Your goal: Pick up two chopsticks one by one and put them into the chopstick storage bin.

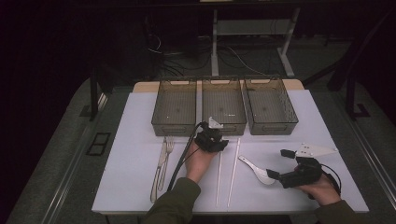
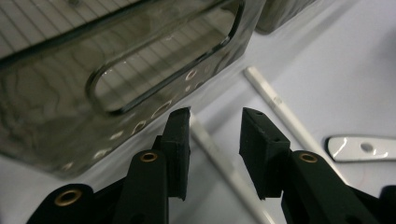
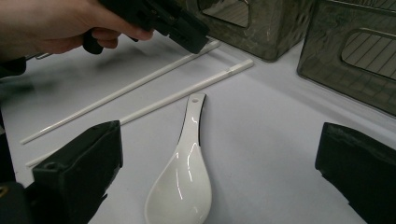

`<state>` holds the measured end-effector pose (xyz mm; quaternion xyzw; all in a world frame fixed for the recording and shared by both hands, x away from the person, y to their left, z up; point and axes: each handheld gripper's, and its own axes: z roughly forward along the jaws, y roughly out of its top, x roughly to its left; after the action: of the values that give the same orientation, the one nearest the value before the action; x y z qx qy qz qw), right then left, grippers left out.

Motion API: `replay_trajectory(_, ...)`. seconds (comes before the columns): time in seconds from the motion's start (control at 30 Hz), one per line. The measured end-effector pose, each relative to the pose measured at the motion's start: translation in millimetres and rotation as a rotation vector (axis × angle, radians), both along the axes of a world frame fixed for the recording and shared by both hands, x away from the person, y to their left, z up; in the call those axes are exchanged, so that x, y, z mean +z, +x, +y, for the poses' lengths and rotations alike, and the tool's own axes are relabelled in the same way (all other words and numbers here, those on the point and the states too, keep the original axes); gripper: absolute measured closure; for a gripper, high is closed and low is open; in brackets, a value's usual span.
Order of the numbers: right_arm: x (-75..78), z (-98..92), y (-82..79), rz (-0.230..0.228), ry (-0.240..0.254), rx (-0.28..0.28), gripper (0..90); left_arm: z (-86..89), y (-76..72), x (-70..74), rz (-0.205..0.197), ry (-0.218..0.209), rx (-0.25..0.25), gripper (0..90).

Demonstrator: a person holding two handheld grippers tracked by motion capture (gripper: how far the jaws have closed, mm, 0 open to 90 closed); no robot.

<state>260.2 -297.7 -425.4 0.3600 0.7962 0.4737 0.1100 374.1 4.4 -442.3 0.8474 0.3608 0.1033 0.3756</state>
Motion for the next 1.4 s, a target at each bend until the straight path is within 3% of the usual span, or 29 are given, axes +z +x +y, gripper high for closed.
replay_trajectory(0.23,0.6,-0.4,-0.6,0.0,0.006,-0.002,0.9,-3.5,4.0,-4.9,0.005,0.045,0.019,64.5)
replay_trajectory(0.33,0.5,-0.3,-0.5,0.002,0.005,0.0,0.9,-2.0,5.2,-5.4,0.0,0.041,0.018,70.0)
replay_trajectory(0.67,0.2,0.3,-0.3,0.001,0.002,0.001,0.9,-3.4,5.0,-7.2,-0.009,0.033,0.004,75.6)
replay_trajectory(0.87,-0.1,0.2,0.1,0.001,0.0,0.001,0.9,-5.1,4.6,-7.4,-0.012,0.032,-0.025,81.7)
replay_trajectory(1.13,0.0,0.3,-0.1,0.0,0.001,0.002,0.9,-4.9,4.5,-7.3,-0.009,0.025,-0.037,82.0)
replay_trajectory(1.17,0.3,0.2,-0.3,0.002,0.003,0.002,0.9,-3.7,5.4,-6.7,-0.009,0.024,-0.055,75.9)
replay_trajectory(1.2,0.3,0.2,-0.3,0.002,0.003,0.002,0.9,-3.2,5.0,-5.7,-0.003,0.022,-0.057,75.9)
replay_trajectory(1.4,0.2,0.0,-0.3,0.001,0.004,0.004,0.9,12.9,-10.1,21.1,-0.032,0.009,-0.129,66.9)
